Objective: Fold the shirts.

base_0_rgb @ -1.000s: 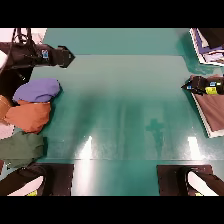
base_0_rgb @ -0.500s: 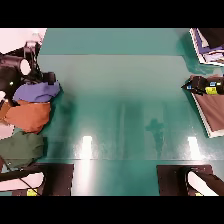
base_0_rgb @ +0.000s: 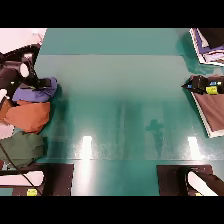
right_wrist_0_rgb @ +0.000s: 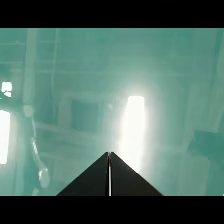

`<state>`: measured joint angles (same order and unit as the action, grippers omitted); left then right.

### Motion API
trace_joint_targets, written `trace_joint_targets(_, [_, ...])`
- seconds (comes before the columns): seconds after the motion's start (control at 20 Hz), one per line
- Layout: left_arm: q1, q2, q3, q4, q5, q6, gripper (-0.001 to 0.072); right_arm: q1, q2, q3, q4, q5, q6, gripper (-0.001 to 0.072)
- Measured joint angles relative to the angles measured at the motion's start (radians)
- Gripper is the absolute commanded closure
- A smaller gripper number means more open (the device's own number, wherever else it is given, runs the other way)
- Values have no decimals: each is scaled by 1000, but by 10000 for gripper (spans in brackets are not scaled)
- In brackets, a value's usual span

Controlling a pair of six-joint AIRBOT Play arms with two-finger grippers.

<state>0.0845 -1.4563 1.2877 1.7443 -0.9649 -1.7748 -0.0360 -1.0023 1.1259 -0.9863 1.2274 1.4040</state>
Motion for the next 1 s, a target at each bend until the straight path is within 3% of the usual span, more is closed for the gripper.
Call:
trace_joint_targets(0.25, [2, 239, 169, -28, -34, 68, 685, 0, 42, 144, 1, -28, 0, 694])
trace_joint_targets(0.6, [-26, 489, 425, -294, -190, 219, 687, 0, 69, 364, 0, -81, 0, 695])
trace_joint_targets(1.0, [-412, 402, 305, -381, -356, 221, 684, 0, 74, 409, 0, -79, 0, 694])
